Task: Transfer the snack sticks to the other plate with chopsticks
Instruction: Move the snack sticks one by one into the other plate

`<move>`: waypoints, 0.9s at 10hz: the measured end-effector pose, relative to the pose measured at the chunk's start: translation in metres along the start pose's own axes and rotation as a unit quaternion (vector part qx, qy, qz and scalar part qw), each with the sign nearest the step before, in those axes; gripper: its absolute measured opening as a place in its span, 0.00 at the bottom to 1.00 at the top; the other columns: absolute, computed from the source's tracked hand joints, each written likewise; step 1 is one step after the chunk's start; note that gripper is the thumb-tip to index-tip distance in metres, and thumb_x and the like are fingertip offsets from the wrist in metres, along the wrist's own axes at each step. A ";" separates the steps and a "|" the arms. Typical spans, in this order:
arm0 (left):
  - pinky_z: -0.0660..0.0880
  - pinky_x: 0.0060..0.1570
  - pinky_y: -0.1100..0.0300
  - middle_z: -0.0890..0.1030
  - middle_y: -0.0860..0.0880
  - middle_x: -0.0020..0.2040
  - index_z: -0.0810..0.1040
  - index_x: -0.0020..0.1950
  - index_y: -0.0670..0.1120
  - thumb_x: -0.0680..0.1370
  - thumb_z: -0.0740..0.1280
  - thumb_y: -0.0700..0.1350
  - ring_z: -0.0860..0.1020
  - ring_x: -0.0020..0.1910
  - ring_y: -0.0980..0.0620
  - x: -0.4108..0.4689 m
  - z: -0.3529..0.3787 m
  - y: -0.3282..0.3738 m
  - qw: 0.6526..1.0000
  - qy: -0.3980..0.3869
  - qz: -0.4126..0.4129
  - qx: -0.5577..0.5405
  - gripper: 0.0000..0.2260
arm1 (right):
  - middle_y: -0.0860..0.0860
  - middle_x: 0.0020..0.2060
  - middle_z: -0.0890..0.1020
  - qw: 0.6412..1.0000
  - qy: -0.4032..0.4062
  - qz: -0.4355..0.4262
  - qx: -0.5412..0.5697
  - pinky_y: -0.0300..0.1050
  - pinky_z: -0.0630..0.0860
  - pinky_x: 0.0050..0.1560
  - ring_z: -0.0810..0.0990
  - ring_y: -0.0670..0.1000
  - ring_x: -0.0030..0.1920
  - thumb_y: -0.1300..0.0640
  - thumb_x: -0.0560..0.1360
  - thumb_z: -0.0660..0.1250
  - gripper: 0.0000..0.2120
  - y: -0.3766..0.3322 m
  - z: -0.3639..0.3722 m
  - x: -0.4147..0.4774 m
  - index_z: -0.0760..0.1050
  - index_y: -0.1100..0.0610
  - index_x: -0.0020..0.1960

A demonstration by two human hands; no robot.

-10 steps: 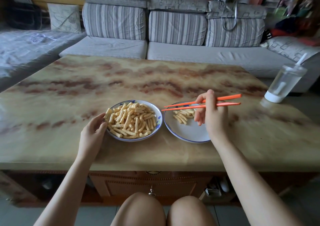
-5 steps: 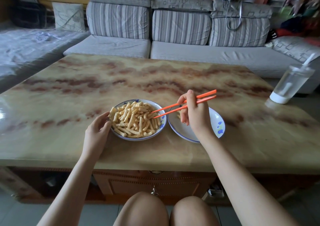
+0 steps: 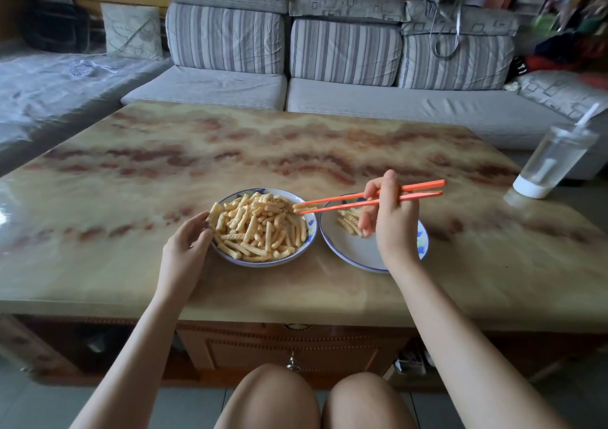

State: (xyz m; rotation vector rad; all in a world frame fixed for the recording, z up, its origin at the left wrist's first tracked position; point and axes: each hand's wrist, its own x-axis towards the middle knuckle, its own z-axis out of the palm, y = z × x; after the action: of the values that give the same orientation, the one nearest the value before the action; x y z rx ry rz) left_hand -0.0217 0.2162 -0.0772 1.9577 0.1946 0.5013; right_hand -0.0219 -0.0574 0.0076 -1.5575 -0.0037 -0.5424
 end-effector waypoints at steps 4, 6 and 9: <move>0.67 0.55 0.64 0.80 0.49 0.59 0.77 0.64 0.46 0.78 0.64 0.39 0.75 0.57 0.56 0.002 0.000 -0.003 1.000 0.003 0.006 0.006 0.15 | 0.49 0.16 0.69 0.991 0.121 -0.013 -0.052 0.41 0.65 0.21 0.69 0.52 0.19 0.52 0.83 0.52 0.21 -0.002 -0.061 0.011 0.69 0.56 0.33; 0.68 0.56 0.63 0.80 0.49 0.59 0.77 0.65 0.47 0.78 0.64 0.40 0.75 0.58 0.55 0.001 0.000 -0.004 1.000 0.000 0.008 0.009 0.15 | 0.53 0.17 0.72 0.990 0.125 0.002 -0.065 0.37 0.66 0.21 0.69 0.50 0.18 0.53 0.82 0.53 0.19 0.005 -0.075 0.010 0.71 0.58 0.35; 0.67 0.55 0.63 0.80 0.49 0.59 0.77 0.64 0.46 0.78 0.63 0.39 0.75 0.57 0.56 0.002 0.001 -0.002 1.000 0.003 0.011 0.013 0.15 | 0.54 0.17 0.71 0.996 0.087 -0.007 -0.005 0.35 0.62 0.20 0.67 0.51 0.17 0.56 0.82 0.52 0.20 -0.011 -0.058 0.001 0.71 0.59 0.35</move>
State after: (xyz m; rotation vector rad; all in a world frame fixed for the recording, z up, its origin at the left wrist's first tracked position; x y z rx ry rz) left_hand -0.0198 0.2171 -0.0787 1.9857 0.1836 0.5224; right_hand -0.0437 -0.1117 0.0165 -1.5159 0.1205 -0.6889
